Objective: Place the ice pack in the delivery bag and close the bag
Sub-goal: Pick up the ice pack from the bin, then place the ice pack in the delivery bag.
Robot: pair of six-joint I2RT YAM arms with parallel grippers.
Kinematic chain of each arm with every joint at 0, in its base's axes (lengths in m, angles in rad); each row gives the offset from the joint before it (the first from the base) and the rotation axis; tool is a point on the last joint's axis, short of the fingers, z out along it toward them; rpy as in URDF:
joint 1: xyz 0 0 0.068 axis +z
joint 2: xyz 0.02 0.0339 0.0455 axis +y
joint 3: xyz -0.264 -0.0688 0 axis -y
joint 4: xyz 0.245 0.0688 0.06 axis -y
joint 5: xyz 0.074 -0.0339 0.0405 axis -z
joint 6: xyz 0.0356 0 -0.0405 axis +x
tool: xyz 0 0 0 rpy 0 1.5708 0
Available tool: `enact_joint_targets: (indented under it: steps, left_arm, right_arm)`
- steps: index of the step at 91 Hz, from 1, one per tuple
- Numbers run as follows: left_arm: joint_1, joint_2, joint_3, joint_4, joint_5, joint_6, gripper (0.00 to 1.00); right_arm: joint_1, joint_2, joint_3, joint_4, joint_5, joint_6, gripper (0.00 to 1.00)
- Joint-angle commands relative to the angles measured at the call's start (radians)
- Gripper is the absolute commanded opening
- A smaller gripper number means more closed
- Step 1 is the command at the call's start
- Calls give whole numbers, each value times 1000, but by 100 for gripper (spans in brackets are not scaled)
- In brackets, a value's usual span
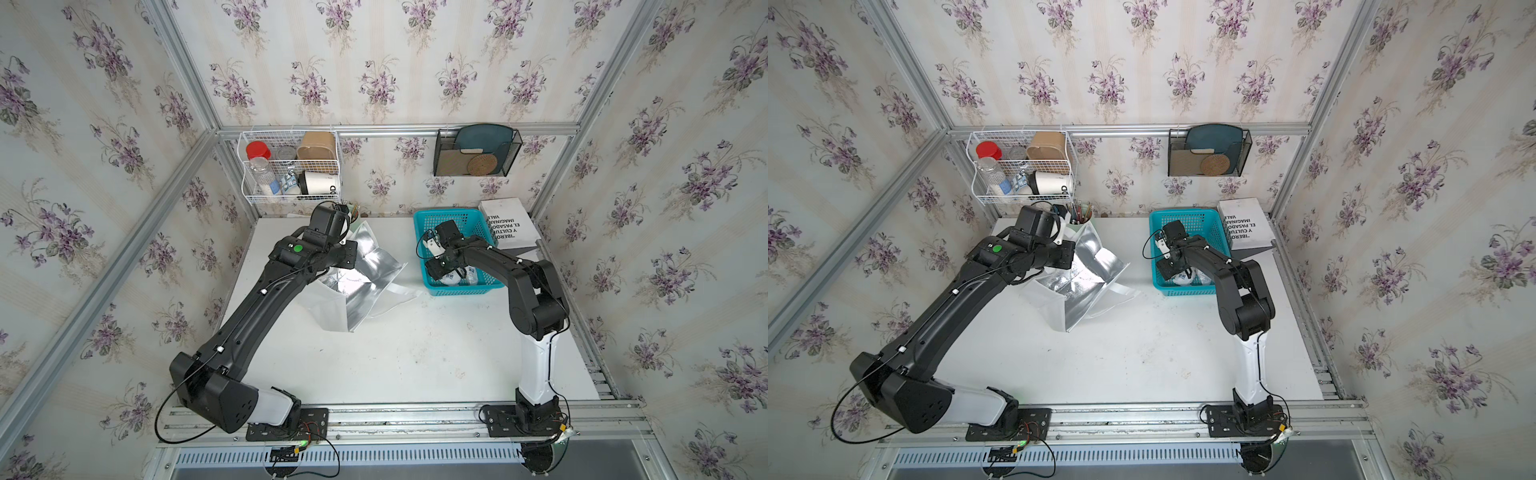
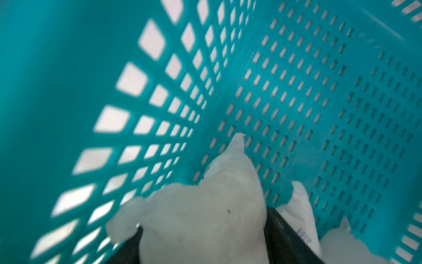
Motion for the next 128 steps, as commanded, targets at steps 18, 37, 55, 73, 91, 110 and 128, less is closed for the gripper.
enact_joint_targets:
  steps: [18, 37, 55, 73, 91, 110, 128]
  left_arm:
    - [-2, -7, -8, 32, 28, -3, 0]
    - [-5, -38, -12, 57, 52, 13, 0]
    - [-26, -21, 9, 76, 49, 38, 0]
    - [-65, 58, 71, 68, 19, 59, 0]
    - [-94, 110, 124, 57, 7, 59, 0]
    - [-103, 132, 146, 47, 9, 37, 0]
    - [-107, 113, 129, 53, 30, 22, 0]
  right_arm:
    - [-1, -86, -81, 83, -1, 18, 32]
    - [-36, -295, -209, 176, 0, 71, 23]
    - [-66, -525, -260, 211, -56, 106, 23]
    - [-64, -704, -248, 249, -351, 197, 23]
    - [66, -827, -285, 375, -532, 301, 23]
    - [252, -796, -309, 406, -481, 317, 24]
    - [267, -695, -281, 322, -243, 333, 26]
